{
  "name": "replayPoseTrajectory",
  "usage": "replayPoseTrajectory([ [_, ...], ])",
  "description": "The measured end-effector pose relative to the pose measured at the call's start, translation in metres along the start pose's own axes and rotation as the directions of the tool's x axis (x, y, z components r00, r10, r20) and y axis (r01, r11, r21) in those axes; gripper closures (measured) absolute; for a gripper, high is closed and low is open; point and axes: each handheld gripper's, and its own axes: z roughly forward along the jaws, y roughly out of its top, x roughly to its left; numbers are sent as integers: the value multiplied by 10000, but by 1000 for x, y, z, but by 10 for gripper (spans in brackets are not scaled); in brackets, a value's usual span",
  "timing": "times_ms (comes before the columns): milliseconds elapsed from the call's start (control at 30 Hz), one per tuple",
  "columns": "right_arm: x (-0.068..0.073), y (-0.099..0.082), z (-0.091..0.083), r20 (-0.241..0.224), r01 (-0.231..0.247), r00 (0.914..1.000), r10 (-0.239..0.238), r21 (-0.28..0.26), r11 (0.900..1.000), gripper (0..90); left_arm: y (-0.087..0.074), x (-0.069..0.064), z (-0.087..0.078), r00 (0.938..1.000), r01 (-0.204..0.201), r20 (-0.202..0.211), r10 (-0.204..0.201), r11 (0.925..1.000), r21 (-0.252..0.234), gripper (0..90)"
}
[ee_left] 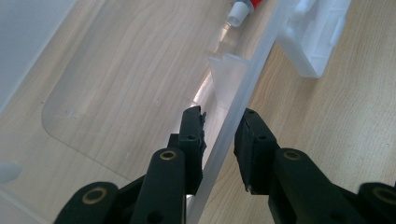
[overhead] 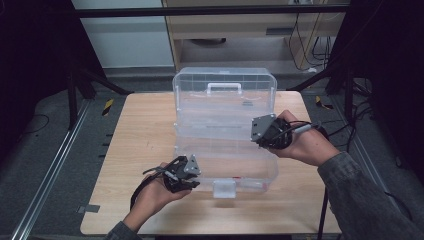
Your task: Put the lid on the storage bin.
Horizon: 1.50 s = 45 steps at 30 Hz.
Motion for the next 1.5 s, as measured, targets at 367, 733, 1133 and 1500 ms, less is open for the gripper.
replayPoseTrajectory([
  [367, 9, 0, -2, -65, 158, 9999, -157, 185, 9997, 844, -2, -3, 0, 9993, 369, 26, -369, 9993, -105, 722],
  [733, 16, 0, -3, -190, 213, 9996, -207, 293, 9993, 842, -3, -2, 1, 9999, 72, -70, -74, 9998, -179, 716],
  [1133, 24, -1, -2, -354, 240, 9991, -232, 235, 9994, 839, -4, -3, 2, 9999, 27, -146, -30, 9997, -255, 706],
  [1500, 29, -2, -2, -423, 240, 9988, -229, 247, 9994, 834, -4, -3, 2, 9997, -93, -214, 88, 9996, -263, 701],
])
